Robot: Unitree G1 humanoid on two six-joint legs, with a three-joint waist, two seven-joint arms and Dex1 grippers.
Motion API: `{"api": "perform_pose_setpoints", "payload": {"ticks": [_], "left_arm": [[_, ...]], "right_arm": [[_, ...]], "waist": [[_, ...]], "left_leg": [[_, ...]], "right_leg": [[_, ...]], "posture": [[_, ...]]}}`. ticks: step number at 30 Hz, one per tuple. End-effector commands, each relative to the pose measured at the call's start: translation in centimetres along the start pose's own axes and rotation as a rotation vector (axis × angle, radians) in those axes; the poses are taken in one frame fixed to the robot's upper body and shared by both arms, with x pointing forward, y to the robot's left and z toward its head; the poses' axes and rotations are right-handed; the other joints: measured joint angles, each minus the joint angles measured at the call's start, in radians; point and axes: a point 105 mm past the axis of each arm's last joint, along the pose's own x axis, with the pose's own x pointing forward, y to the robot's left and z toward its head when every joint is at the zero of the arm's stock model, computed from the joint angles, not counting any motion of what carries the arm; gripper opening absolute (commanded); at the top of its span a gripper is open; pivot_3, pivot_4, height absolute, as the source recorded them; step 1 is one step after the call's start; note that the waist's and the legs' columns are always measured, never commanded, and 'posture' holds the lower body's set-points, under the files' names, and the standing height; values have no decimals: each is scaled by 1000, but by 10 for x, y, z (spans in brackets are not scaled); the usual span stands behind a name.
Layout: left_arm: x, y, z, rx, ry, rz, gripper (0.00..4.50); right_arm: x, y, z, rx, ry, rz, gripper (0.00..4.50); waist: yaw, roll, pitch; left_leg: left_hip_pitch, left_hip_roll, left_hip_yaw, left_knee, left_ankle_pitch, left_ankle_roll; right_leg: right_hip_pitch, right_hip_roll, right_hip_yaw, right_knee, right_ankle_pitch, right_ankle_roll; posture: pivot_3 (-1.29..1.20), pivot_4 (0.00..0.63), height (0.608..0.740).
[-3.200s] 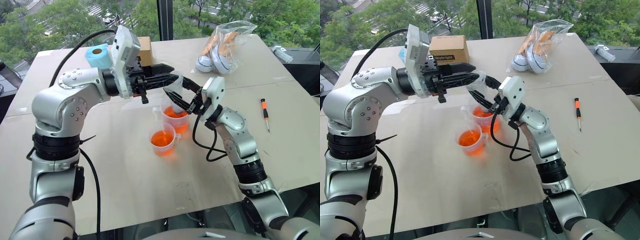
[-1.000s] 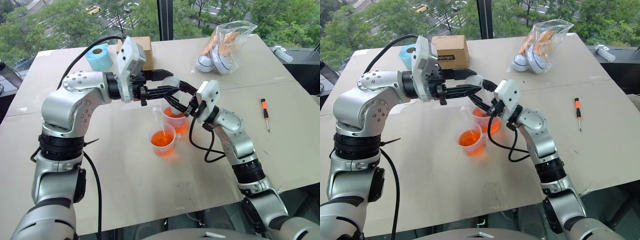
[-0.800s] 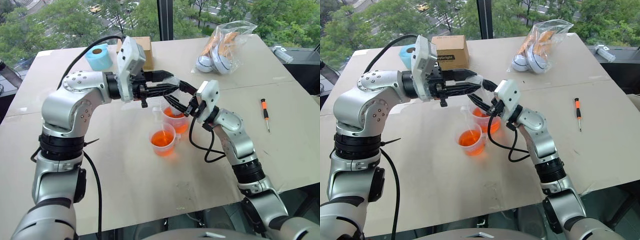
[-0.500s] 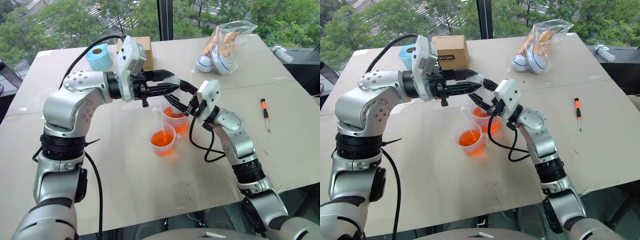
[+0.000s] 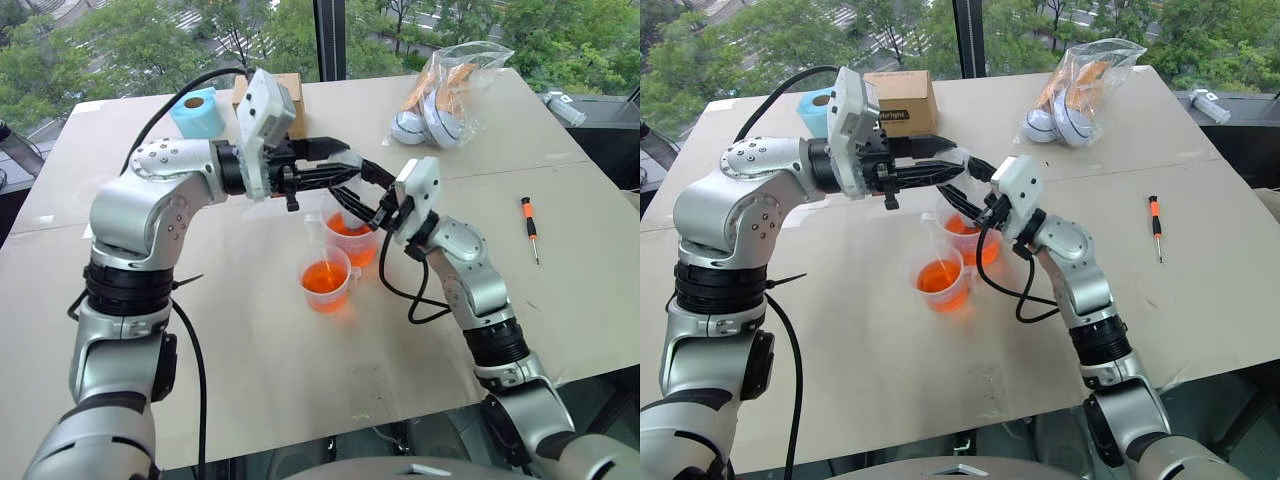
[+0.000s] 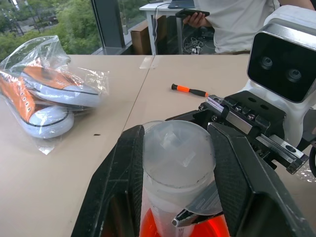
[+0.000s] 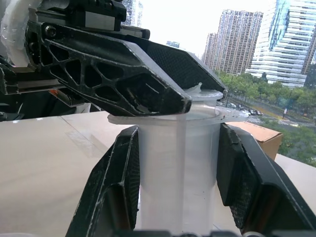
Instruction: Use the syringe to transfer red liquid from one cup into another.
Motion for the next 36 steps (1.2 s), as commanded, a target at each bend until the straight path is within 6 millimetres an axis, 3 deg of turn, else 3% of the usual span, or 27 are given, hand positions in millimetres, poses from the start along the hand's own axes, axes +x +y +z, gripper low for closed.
{"api": "perform_pose_setpoints", "payload": {"ticks": [1, 26, 33, 36], "left_arm": [[-8, 9, 31, 93, -71, 62, 1378], [-12, 8, 41, 47, -124, 57, 1378], [-17, -6, 44, 82, -162, -26, 1378], [-20, 1, 43, 79, -162, 7, 1378]], "right_arm": [[5, 10, 7, 7, -19, 47, 1656], [4, 12, 5, -8, -20, 54, 1656], [3, 14, 5, 2, -21, 61, 1656], [3, 14, 5, -1, -21, 64, 1656]], "waist": [[0, 0, 0], [0, 0, 0], [0, 0, 0], [-1, 0, 0]], "left_leg": [[0, 0, 0, 0, 0, 0], [0, 0, 0, 0, 0, 0], [0, 0, 0, 0, 0, 0], [0, 0, 0, 0, 0, 0]], "right_leg": [[0, 0, 0, 0, 0, 0], [0, 0, 0, 0, 0, 0], [0, 0, 0, 0, 0, 0], [0, 0, 0, 0, 0, 0]], "posture": [[0, 150, 740], [0, 150, 740], [0, 150, 740], [0, 150, 740]]}}
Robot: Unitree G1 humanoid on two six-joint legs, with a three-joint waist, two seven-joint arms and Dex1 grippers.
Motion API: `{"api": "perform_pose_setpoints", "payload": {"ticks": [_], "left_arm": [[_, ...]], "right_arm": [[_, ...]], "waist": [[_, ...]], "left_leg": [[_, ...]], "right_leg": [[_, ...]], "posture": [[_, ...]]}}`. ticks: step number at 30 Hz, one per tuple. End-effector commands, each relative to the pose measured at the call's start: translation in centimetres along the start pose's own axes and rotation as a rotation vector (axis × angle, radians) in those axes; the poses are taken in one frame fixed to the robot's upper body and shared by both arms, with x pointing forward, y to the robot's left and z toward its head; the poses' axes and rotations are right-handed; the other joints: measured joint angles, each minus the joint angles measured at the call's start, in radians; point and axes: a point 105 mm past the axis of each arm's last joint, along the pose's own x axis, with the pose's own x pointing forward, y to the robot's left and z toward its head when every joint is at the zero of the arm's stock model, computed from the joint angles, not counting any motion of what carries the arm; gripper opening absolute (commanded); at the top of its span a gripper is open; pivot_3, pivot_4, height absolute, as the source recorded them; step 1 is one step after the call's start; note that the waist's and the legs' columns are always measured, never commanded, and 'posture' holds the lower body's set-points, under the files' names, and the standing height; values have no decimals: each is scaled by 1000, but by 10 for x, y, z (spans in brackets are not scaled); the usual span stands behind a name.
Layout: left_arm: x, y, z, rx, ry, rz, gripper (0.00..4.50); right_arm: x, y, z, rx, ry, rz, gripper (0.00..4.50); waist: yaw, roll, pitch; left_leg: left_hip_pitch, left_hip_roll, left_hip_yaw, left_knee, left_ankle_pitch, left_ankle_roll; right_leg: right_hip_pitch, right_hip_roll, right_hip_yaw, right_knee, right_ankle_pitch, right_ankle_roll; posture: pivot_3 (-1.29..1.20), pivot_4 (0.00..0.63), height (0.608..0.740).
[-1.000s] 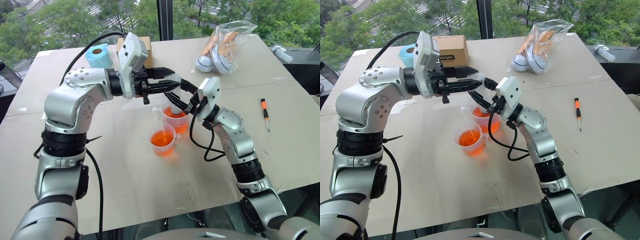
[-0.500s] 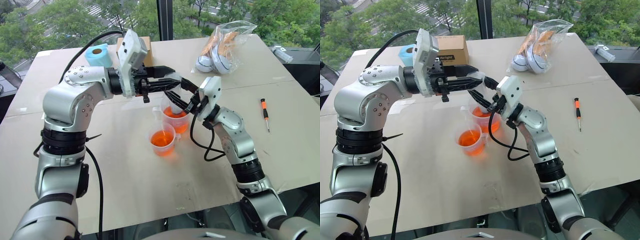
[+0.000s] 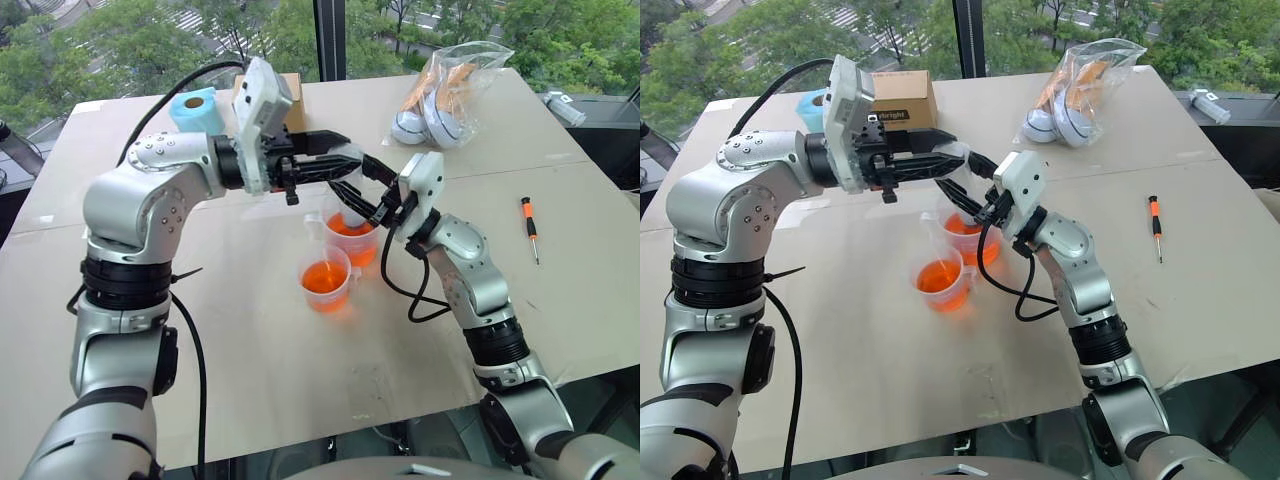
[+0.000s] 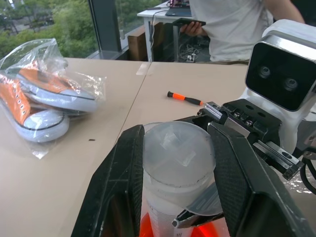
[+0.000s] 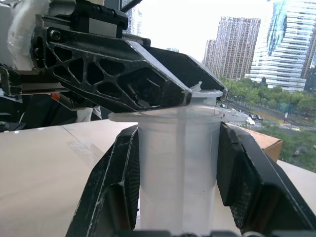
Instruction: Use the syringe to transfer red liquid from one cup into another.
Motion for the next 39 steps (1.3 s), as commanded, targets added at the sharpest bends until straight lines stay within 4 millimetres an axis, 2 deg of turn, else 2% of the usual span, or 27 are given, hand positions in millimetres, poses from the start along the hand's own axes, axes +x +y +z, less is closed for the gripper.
{"api": "perform_pose_setpoints", "payload": {"ticks": [1, 4, 11, 12, 17, 24, 33, 39], "left_arm": [[-12, 3, 35, 116, -107, 51, 1378], [-11, 9, 32, 80, -87, 89, 1378], [-11, 4, 28, 71, -73, 56, 1378], [-11, 5, 29, 82, -80, 68, 2390], [-14, 16, 39, 107, -122, 124, 2390], [-17, 12, 43, 90, -144, 97, 2390], [-21, -2, 14, 54, -28, 13, 2390], [-17, -4, 6, 27, -17, -11, 2390]], "right_arm": [[2, 11, -2, 6, 7, 50, 1656], [2, 11, -2, 4, 7, 52, 1656], [4, 10, 0, -4, 0, 51, 1656], [4, 10, 1, -6, -1, 50, 1656], [4, 8, 2, -12, -1, 50, 1656], [4, 3, 6, -26, -9, 35, 1656], [4, -1, 6, -33, -12, 15, 1656], [4, -2, 7, -34, -13, 14, 1656]], "waist": [[1, 0, 0], [3, 0, 0], [1, 0, 0], [1, 0, 0], [1, 0, 0], [1, 0, 0], [0, 0, 0], [3, 0, 0]], "left_leg": [[0, 0, 0, 0, 0, 0], [0, 0, 0, 0, 0, 0], [0, 0, 0, 0, 0, 0], [0, 0, 0, 0, 0, 0], [0, 0, 0, 0, 0, 0], [0, 0, 0, 0, 0, 0], [0, 0, 0, 0, 0, 0], [0, 0, 0, 0, 0, 0]], "right_leg": [[0, 0, 0, 0, 0, 0], [0, 0, 0, 0, 0, 0], [0, 0, 0, 0, 0, 0], [0, 0, 0, 0, 0, 0], [0, 0, 0, 0, 0, 0], [0, 0, 0, 0, 0, 0], [0, 0, 0, 0, 0, 0], [0, 0, 0, 0, 0, 0]], "posture": [[0, 150, 740], [0, 150, 740], [0, 150, 740], [0, 150, 740], [0, 150, 740], [0, 150, 740], [0, 150, 740], [0, 150, 740]]}}
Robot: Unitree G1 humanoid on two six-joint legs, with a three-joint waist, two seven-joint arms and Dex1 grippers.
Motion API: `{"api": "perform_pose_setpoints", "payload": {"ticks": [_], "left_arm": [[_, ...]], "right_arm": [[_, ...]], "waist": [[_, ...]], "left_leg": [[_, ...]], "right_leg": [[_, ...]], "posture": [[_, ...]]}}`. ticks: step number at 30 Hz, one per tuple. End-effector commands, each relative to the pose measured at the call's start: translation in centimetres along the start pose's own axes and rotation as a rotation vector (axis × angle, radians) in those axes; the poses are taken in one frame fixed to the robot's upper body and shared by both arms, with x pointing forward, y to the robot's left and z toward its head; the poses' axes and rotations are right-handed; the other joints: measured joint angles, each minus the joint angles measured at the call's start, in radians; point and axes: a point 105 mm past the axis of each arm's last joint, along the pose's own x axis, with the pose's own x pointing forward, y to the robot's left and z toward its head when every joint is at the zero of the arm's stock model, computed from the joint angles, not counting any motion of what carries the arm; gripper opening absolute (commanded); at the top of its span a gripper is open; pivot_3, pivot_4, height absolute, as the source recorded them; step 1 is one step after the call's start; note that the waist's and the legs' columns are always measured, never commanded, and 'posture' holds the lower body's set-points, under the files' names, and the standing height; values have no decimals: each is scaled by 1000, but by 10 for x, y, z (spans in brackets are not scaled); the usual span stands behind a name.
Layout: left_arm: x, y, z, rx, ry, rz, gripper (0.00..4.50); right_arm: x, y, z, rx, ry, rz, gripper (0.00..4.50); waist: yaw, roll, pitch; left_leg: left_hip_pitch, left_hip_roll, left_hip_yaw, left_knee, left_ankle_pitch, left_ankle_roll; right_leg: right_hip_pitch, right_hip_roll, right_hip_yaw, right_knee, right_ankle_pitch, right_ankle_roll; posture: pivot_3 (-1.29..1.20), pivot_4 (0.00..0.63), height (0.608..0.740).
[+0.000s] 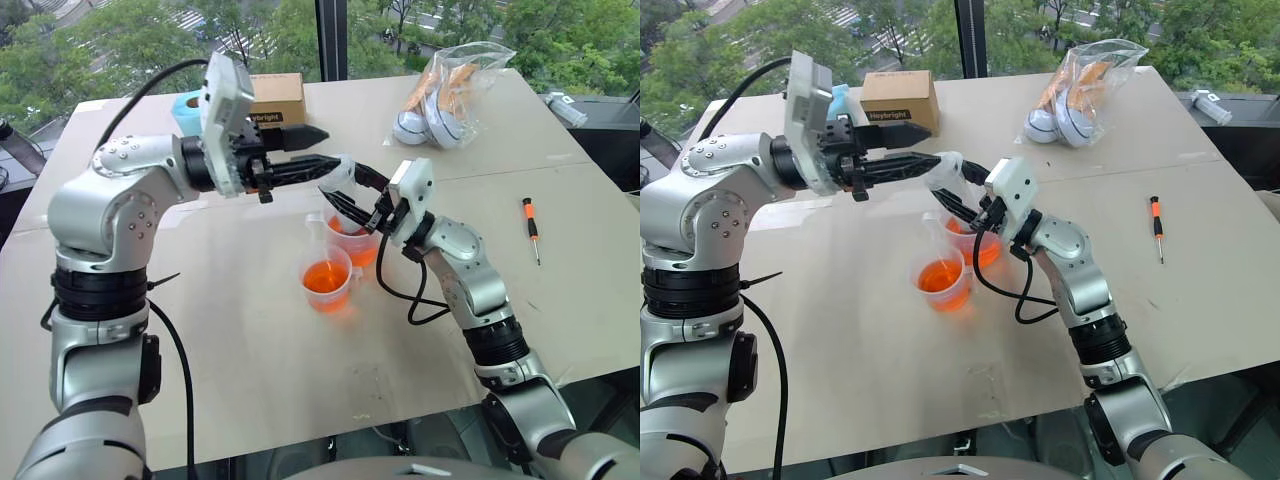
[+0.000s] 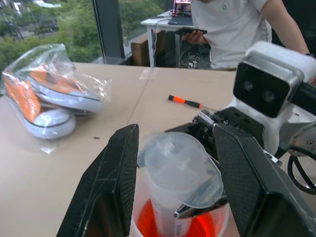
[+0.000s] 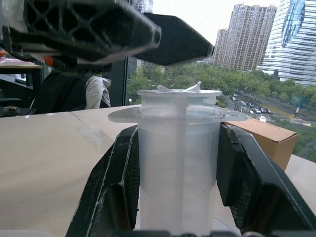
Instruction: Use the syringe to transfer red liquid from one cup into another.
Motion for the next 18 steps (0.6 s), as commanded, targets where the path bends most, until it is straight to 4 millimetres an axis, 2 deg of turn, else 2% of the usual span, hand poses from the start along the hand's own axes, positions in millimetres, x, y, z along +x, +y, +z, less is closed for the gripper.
{"api": "perform_pose_setpoints", "payload": {"ticks": [1, 8, 18], "left_arm": [[1, -4, 9, 46, -17, -20, 2390], [2, -2, -1, 45, 25, -2, 2390], [4, 0, -3, 55, 35, 4, 2390]], "right_arm": [[4, -2, 16, -37, -58, 1, 1656], [5, 0, 17, -39, -62, 3, 1656], [6, 1, 19, -40, -69, 5, 1656]], "waist": [[-1, 0, 0], [-1, 0, 0], [-1, 0, 0]], "left_leg": [[0, 0, 0, 0, 0, 0], [0, 0, 0, 0, 0, 0], [0, 0, 0, 0, 0, 0]], "right_leg": [[0, 0, 0, 0, 0, 0], [0, 0, 0, 0, 0, 0], [0, 0, 0, 0, 0, 0]], "posture": [[0, 150, 740], [0, 150, 740], [0, 150, 740]]}}
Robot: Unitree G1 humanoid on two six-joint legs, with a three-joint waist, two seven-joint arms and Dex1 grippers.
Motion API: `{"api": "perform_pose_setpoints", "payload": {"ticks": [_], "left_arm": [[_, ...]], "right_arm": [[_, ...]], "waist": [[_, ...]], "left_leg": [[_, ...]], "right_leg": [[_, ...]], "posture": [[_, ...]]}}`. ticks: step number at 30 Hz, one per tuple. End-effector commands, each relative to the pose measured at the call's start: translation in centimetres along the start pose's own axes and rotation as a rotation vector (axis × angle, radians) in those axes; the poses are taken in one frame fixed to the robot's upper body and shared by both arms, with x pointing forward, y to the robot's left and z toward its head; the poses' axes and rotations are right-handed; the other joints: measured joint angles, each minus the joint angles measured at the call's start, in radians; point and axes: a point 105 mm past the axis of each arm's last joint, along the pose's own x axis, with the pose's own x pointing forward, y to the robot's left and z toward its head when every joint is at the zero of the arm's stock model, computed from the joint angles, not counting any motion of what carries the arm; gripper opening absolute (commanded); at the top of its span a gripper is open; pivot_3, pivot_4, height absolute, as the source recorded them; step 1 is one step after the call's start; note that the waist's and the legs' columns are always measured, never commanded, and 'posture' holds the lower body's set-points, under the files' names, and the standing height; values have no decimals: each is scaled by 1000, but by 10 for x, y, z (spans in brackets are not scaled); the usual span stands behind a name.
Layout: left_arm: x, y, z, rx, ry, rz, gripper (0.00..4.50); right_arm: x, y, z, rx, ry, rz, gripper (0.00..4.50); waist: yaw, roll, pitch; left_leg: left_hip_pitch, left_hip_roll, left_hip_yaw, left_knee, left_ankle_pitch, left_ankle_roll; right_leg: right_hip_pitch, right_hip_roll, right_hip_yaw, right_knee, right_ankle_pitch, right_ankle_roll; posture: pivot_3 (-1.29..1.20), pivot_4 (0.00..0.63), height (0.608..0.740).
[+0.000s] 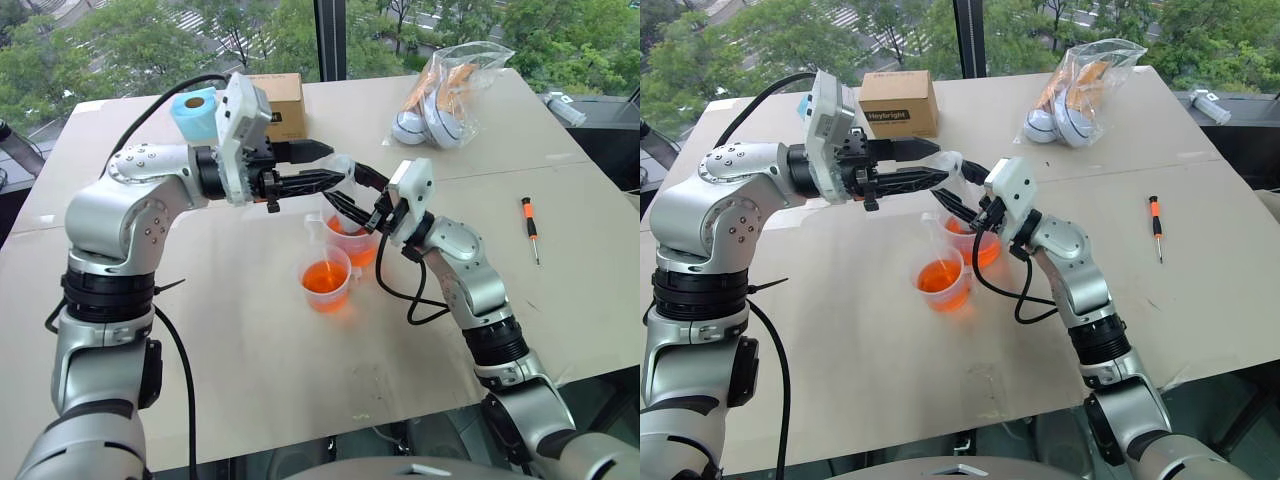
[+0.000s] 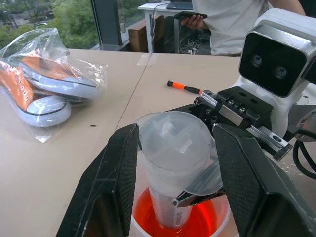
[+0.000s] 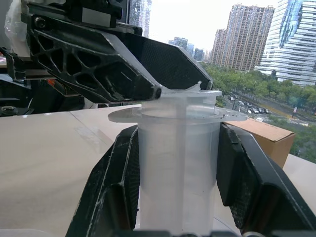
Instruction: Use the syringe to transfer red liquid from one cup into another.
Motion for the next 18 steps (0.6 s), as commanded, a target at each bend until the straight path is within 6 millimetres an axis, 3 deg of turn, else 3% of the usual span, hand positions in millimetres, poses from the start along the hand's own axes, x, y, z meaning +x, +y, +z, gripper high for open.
{"api": "perform_pose_setpoints", "payload": {"ticks": [1, 18], "left_arm": [[0, 0, 8, 45, -9, 0, 2390], [5, 0, 11, 42, -31, -4, 2390]], "right_arm": [[6, 1, 19, -37, -70, 8, 1656], [6, 3, 20, -40, -70, 10, 1656]], "waist": [[0, 0, 0], [0, 0, 0]], "left_leg": [[0, 0, 0, 0, 0, 0], [0, 0, 0, 0, 0, 0]], "right_leg": [[0, 0, 0, 0, 0, 0], [0, 0, 0, 0, 0, 0]], "posture": [[0, 150, 740], [0, 150, 740]]}}
